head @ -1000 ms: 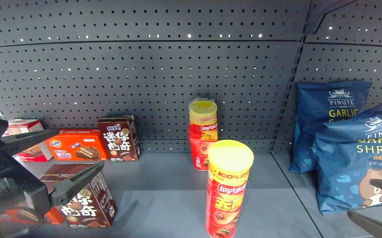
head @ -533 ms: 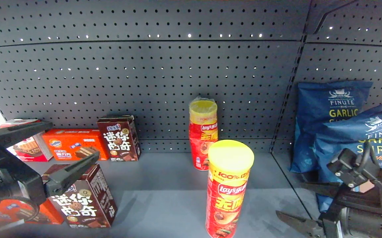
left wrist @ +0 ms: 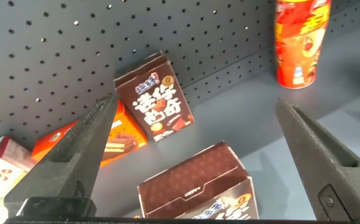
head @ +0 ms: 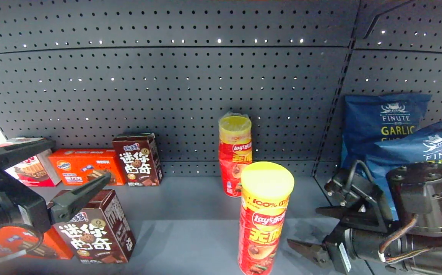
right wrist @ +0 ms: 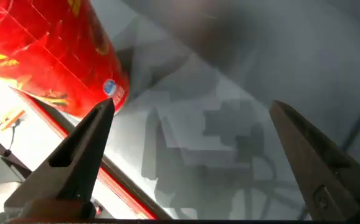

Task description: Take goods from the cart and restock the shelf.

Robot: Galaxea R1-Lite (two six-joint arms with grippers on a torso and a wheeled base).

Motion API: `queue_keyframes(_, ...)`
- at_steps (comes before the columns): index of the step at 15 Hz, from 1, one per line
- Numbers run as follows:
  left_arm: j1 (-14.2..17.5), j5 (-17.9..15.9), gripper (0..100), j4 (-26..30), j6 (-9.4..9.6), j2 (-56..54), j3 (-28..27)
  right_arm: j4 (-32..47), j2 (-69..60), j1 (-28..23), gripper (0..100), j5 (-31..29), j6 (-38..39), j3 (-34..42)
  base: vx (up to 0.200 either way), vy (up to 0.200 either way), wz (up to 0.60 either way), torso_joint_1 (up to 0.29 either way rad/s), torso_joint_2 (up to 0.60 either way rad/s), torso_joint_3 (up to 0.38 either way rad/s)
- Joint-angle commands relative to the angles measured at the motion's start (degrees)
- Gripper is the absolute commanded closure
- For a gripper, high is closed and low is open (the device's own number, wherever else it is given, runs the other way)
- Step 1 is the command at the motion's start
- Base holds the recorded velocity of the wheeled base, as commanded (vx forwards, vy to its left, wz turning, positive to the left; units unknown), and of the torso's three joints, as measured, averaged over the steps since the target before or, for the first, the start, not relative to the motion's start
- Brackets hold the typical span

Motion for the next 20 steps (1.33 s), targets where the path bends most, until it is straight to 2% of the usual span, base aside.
queue_keyframes(1, 0.0, 0.0, 0, 0.0, -0.65, 0.3, 0.0, -0.1, 2.4, 0.3, 0, -0.1, 0.0, -0.9, 0.000, 0.000, 0.00, 0.000, 0.00, 0.000)
queue_keyframes(2, 0.0, -0.1, 0, 0.0, -1.18, 0.3, 0.0, -0.1, 3.0, 0.4, 0, -0.1, 0.0, -1.3, 0.000, 0.000, 0.00, 0.000, 0.00, 0.000)
queue_keyframes(7, 0.1, -0.4, 0, 0.0, -1.53, 0.3, 0.2, -0.2, 6.0, 2.5, 0, -0.6, 0.1, -3.4, 0.000, 0.000, 0.00, 0.000, 0.00, 0.000)
queue_keyframes(9, 0.1, -0.4, 0, 0.0, -2.94, 0.3, 0.2, -0.2, 7.3, 3.3, 0, -0.7, 0.2, -4.4, 0.000, 0.000, 0.00, 0.000, 0.00, 0.000)
queue_keyframes(12, 0.1, -0.5, 0, 0.0, -3.02, 0.3, 0.3, -0.2, 8.8, 4.0, 0, -0.8, 0.2, -6.0, 0.000, 0.000, 0.00, 0.000, 0.00, 0.000)
queue_keyframes(14, 0.1, -0.5, 0, 0.0, -3.99, 0.3, 0.3, -0.2, 9.9, 4.5, 0, -1.4, 0.2, -6.9, 0.000, 0.000, 0.00, 0.000, 0.00, 0.000)
queue_keyframes(20, 0.2, -0.4, 0, -0.2, -4.25, 0.2, 0.2, -0.8, 9.2, 3.8, 0, -2.1, 0.2, -6.9, 0.000, 0.000, 0.00, 0.000, 0.00, 0.000)
